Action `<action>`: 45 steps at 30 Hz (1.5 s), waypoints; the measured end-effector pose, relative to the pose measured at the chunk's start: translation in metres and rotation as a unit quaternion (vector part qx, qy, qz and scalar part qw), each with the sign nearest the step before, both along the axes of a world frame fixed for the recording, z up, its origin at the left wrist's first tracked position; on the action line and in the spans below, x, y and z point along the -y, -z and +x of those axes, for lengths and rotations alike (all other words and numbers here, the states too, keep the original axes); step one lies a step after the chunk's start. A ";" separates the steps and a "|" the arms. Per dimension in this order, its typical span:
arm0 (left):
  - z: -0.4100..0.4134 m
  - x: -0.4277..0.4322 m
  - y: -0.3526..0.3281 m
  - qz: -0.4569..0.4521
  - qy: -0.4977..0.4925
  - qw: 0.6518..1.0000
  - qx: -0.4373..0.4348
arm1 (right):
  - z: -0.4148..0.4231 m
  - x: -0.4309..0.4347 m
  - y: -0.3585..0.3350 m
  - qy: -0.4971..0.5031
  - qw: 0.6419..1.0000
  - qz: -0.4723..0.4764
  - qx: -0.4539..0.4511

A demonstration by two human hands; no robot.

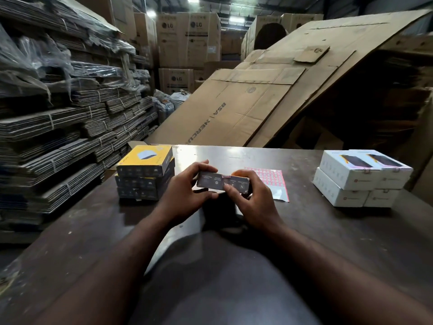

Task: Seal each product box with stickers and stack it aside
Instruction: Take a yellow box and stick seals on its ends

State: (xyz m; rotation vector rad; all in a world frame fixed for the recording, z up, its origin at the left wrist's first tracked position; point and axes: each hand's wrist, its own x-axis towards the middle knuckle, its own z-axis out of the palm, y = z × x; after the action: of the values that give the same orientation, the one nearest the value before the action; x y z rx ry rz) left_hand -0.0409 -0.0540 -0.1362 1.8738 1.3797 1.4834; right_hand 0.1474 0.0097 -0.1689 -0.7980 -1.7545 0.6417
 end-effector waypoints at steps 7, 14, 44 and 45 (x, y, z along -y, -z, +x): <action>-0.003 -0.006 0.008 0.093 -0.080 0.991 -0.061 | -0.003 0.006 -0.009 0.123 0.966 0.215 0.075; 0.001 -0.005 0.010 0.084 -0.045 0.993 -0.070 | 0.002 0.002 -0.007 0.109 0.968 0.215 0.061; 0.000 -0.005 0.011 0.092 -0.035 0.985 -0.139 | 0.001 0.004 -0.009 0.114 0.957 0.257 0.077; 0.000 -0.005 0.011 0.091 -0.035 0.985 -0.141 | 0.001 0.003 -0.008 0.118 0.955 0.262 0.071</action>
State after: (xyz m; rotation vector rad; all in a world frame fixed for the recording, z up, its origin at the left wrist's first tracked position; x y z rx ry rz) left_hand -0.0407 -0.0490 -0.1470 2.2415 1.4899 1.4647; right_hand 0.1488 0.0070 -0.1609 -0.6717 -1.8060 -0.0502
